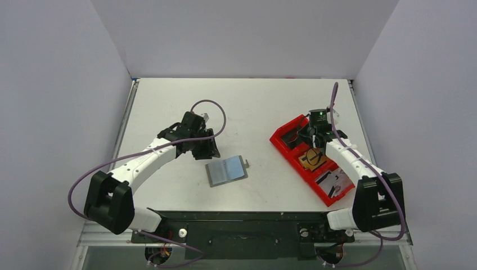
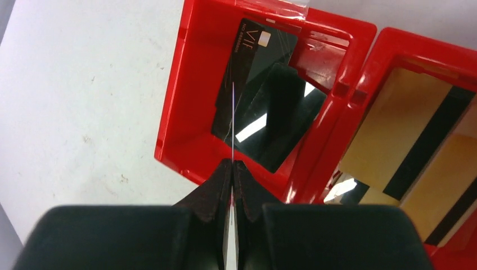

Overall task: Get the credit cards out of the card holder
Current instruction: Place the credit card in the storage box.

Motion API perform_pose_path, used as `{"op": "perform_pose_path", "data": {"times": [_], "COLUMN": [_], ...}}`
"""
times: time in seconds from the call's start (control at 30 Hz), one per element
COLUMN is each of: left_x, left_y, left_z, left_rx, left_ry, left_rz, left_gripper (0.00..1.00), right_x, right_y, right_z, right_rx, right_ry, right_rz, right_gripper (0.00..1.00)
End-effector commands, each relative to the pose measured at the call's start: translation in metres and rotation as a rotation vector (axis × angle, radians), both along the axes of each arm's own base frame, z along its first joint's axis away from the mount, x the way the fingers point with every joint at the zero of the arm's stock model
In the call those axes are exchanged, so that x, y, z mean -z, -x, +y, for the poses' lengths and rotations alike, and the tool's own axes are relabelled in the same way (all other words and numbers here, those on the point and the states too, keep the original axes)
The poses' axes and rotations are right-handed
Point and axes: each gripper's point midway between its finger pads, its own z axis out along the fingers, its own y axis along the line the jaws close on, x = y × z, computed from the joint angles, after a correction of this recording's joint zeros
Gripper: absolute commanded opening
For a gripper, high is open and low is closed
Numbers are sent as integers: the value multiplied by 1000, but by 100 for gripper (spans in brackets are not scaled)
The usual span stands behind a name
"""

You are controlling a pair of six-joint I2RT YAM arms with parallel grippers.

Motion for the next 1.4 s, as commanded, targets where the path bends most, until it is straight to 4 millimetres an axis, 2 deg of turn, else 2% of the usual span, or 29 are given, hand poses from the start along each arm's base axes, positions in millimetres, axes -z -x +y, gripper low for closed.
{"op": "perform_pose_path", "data": {"times": [0.0, 0.17, 0.37, 0.53, 0.77, 0.93, 1.0, 1.1, 1.27, 1.37], "left_x": [-21, -25, -26, -26, -24, -22, -21, -18, -11, -4], "left_y": [0, 1, 2, 2, 1, 0, 0, 0, 0, 1], "left_z": [-3, -2, 0, 0, -1, -1, -1, 2, 12, 24], "left_rx": [23, 20, 15, 13, 10, 9, 6, -9, -55, -109], "left_ry": [28, 27, 26, 25, 24, 22, 18, 7, -22, -44], "left_rz": [-53, -60, -62, -62, -57, -54, -52, -49, -47, -39], "left_gripper": [39, 39, 39, 39, 39, 39, 39, 39, 39, 39], "right_x": [-10, -5, 5, 8, -9, -25, -31, -33, -28, -24], "right_y": [-34, -50, -55, -54, -46, -39, -33, -18, 8, 24], "right_z": [-1, 4, 5, 4, 2, 10, 20, 46, 103, 134], "right_rx": [28, 23, 18, 13, 0, -57, -98, -181, -355, -451], "right_ry": [-5, -19, -9, -2, 13, 40, 60, 79, 52, 51], "right_rz": [-64, -63, -42, -33, -54, -65, -67, -54, -47, -48], "right_gripper": [0, 0, 0, 13, 28, 33, 33, 34, 35, 35]}}
